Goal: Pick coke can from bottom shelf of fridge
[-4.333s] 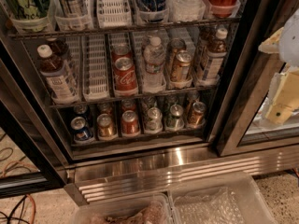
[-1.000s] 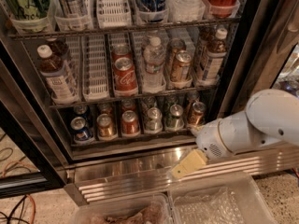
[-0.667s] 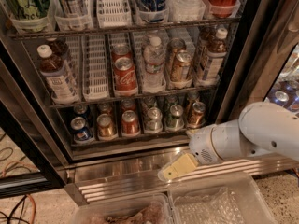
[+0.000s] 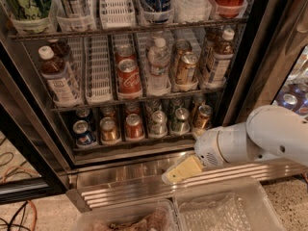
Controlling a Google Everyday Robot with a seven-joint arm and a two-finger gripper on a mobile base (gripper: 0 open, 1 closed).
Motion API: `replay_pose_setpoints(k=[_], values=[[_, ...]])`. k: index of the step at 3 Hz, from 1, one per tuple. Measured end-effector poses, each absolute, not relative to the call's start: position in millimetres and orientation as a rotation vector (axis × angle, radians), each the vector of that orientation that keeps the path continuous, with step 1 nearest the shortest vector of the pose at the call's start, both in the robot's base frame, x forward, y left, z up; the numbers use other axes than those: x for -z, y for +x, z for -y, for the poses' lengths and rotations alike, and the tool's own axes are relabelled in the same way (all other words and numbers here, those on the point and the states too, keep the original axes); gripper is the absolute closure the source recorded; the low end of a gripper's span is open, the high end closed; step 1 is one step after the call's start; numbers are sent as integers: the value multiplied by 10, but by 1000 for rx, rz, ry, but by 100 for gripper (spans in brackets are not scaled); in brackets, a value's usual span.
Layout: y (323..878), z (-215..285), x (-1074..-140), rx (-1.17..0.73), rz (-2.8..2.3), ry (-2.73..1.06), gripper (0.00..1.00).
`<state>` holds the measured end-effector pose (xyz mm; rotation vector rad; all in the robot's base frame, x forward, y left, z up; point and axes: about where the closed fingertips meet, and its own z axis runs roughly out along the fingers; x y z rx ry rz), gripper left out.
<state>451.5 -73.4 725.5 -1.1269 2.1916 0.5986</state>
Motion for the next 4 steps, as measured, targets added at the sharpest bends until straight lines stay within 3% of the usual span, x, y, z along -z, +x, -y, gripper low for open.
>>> replay_pose_setpoints(k=[3, 4], values=[[4704, -96, -6408, -883, -2120, -743, 0], [4883, -327, -6217, -894, -2067, -665, 0]])
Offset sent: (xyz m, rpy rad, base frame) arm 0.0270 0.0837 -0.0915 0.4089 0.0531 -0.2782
